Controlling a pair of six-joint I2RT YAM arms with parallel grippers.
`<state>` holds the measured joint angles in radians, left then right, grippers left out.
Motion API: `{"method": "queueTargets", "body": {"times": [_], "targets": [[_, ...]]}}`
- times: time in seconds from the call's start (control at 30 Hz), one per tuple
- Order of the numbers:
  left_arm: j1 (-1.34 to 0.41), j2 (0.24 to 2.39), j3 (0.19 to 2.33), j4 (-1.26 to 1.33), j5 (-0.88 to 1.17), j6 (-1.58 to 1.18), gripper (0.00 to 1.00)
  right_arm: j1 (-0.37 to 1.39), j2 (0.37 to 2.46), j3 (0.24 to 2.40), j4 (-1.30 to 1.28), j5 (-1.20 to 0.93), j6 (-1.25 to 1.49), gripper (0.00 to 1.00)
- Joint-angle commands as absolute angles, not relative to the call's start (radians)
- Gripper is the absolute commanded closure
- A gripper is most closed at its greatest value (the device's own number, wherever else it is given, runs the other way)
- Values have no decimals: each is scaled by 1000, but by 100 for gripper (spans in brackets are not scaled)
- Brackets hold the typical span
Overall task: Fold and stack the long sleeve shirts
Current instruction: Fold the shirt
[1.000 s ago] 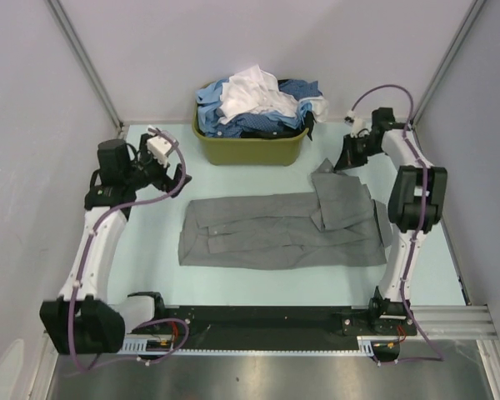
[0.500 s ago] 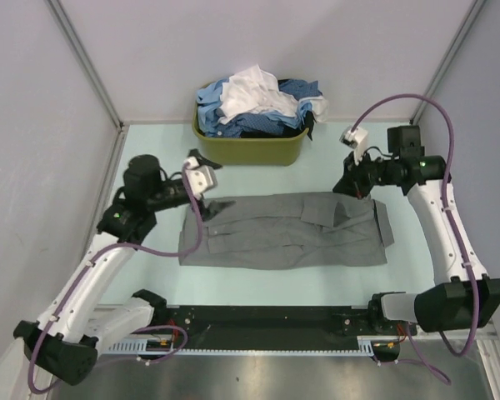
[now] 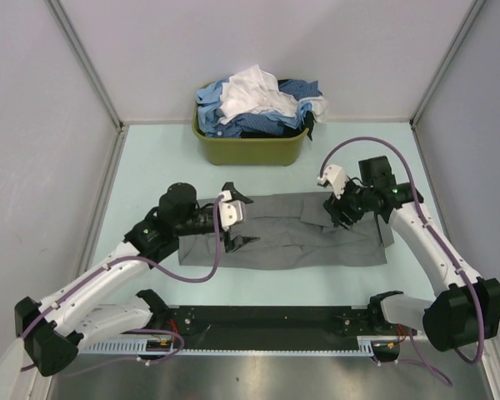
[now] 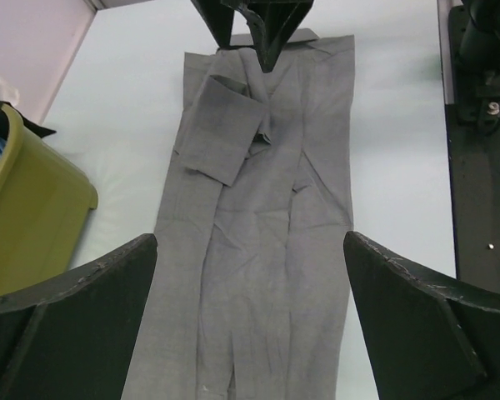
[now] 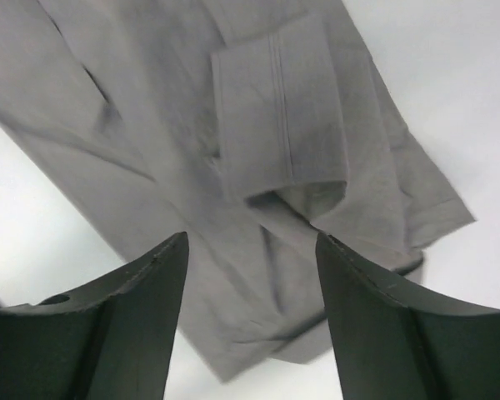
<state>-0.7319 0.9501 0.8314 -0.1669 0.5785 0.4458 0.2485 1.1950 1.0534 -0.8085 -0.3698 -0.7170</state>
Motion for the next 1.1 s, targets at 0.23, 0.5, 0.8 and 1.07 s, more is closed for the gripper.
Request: {"method": "queueTargets", "body": {"times": [0.23,0.5,0.8,1.07], "targets": [[-721,825,729,-253,614,390,0,193,1065,862,-709,-528,-1635,17],[-719,859,732,-241,617,354,1,222,1141,795,-644,-505,-1962,18],[-715,864,718,-261,606,354,1,270,1264,752,-493,-454,-1993,20],[-703,867,738,-287,612,362,1,276,1336,745,-419,-413,-2026,44]]}}
